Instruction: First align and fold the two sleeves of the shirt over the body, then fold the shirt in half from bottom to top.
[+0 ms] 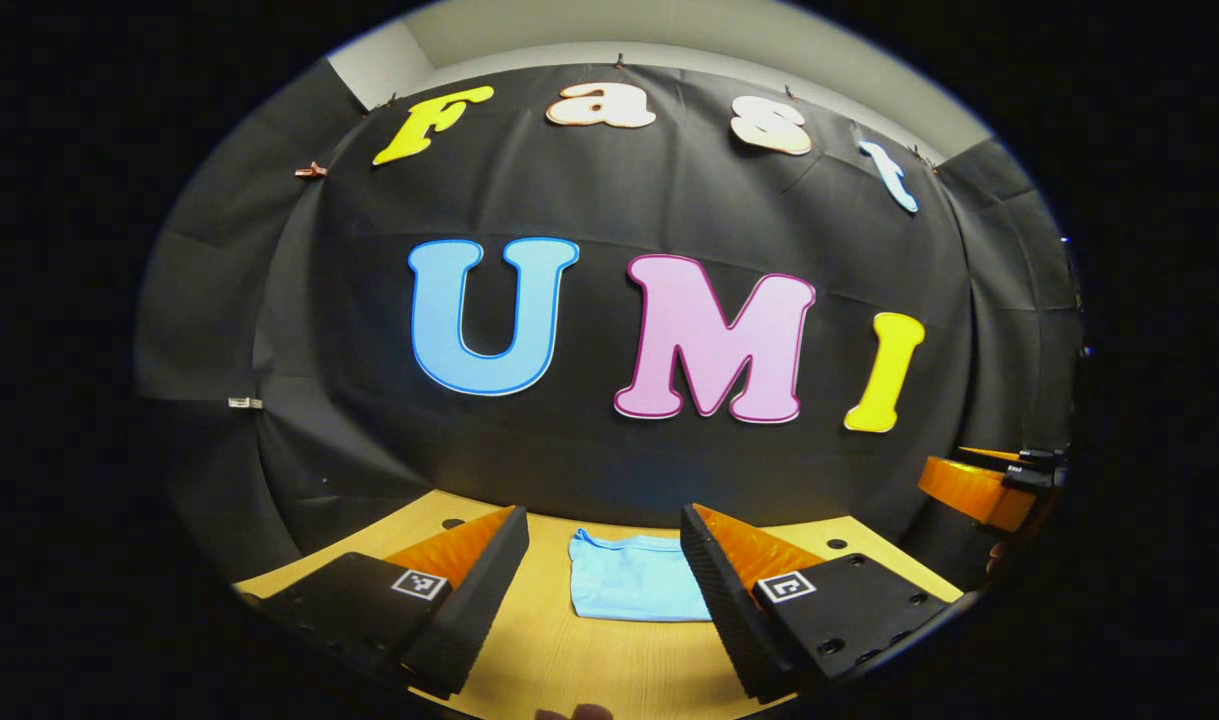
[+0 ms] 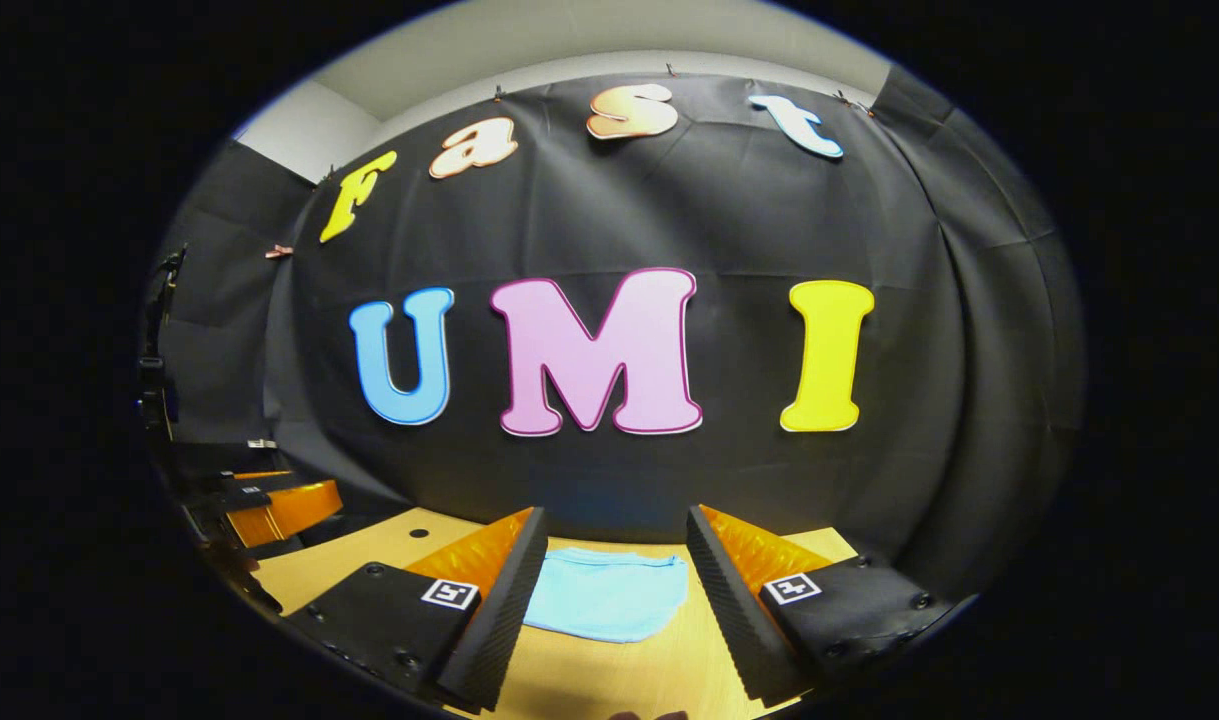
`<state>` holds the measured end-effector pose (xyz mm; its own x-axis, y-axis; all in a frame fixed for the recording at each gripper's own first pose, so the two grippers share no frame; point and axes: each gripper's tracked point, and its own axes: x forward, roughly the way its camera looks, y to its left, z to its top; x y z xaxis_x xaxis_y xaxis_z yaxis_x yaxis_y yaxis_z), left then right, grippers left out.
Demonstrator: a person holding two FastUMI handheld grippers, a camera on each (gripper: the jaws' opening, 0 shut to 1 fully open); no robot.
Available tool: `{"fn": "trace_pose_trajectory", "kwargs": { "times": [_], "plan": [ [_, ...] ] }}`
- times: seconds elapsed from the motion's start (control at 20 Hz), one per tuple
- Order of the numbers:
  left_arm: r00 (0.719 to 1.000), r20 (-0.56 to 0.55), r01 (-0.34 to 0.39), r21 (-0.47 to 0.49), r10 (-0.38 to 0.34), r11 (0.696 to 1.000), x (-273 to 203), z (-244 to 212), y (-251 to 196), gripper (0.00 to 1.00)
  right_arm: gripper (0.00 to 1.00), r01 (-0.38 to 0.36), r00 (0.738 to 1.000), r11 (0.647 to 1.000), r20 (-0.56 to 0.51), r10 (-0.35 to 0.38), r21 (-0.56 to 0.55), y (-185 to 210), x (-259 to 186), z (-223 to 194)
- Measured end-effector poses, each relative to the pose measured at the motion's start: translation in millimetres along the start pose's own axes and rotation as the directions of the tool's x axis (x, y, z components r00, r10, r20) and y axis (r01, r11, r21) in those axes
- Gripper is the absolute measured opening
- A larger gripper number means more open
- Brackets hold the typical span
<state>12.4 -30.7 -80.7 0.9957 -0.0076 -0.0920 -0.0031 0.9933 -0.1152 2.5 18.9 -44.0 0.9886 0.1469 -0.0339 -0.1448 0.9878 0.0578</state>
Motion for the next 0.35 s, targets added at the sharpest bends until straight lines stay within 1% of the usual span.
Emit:
{"fn": "trace_pose_trajectory", "kwargs": {
  "times": [0.1, 0.2, 0.35],
  "plan": [
    [1.000, 0.012, 0.014, 0.038, -0.014, 0.999, -19.4, 6.5, -5.7, 0.97, 0.88, -0.012, 1.000, 1.000, -0.007, 0.012, 0.000, 6.0, -16.7, 0.5],
    [0.999, 0.022, 0.038, 0.043, -0.039, 0.998, -33.8, 11.5, -14.3, 0.97, 0.88, -0.018, 1.000, 1.000, -0.024, 0.018, 0.015, 8.7, -33.1, -2.3],
    [0.998, 0.025, 0.054, 0.061, -0.055, 0.997, -48.5, 12.0, -20.1, 0.97, 0.88, -0.001, 1.000, 1.000, -0.014, 0.002, 0.009, 4.5, -48.6, 2.0]
  ]
}}
